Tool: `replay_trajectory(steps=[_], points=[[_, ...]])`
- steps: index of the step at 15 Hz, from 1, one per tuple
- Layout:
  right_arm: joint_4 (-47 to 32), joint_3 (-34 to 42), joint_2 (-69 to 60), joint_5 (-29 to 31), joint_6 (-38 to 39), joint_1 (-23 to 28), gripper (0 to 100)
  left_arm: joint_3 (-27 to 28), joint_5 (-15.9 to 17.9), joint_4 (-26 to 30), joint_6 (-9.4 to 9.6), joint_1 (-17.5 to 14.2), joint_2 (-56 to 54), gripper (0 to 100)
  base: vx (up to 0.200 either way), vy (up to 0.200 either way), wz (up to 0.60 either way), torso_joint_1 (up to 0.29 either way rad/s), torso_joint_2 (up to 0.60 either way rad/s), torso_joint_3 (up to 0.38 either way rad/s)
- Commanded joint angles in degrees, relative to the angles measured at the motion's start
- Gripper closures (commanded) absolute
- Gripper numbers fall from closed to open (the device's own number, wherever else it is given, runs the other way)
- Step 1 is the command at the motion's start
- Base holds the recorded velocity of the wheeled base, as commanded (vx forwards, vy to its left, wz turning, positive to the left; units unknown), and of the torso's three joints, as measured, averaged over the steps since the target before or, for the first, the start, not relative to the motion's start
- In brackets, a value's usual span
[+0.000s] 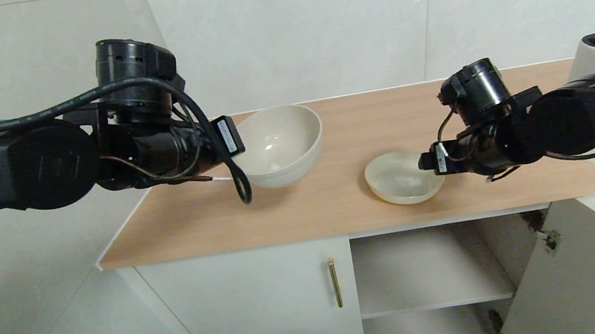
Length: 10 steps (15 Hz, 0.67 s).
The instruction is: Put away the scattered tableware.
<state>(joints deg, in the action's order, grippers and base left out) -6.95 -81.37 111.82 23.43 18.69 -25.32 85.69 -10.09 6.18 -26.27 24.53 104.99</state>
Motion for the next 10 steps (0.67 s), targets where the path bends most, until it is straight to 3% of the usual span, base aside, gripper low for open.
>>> replay_trajectory(steps=[1,2,3,10], points=[[0.01,-0.89,2.96,0.04,0.12,0.53,0,-0.08,-0.01,-0.03,-0.01,-0.01,-1.10,100,0.000,0.000,0.00,0.000,0.00,0.000],[0.01,-1.42,3.75,0.04,0.47,0.62,0,-0.08,-0.01,-0.03,-0.01,-0.01,-1.27,100,0.000,0.000,0.00,0.000,0.00,0.000],[0.01,-1.77,4.37,-0.05,1.09,0.62,100,-0.17,-0.01,-0.03,-0.01,-0.01,-1.36,100,0.000,0.000,0.00,0.000,0.00,0.000],[-0.08,-3.00,4.46,-5.32,5.22,0.53,100,-0.43,-0.10,-0.03,0.08,-0.01,-2.59,100,0.000,0.000,0.00,0.000,0.00,0.000]])
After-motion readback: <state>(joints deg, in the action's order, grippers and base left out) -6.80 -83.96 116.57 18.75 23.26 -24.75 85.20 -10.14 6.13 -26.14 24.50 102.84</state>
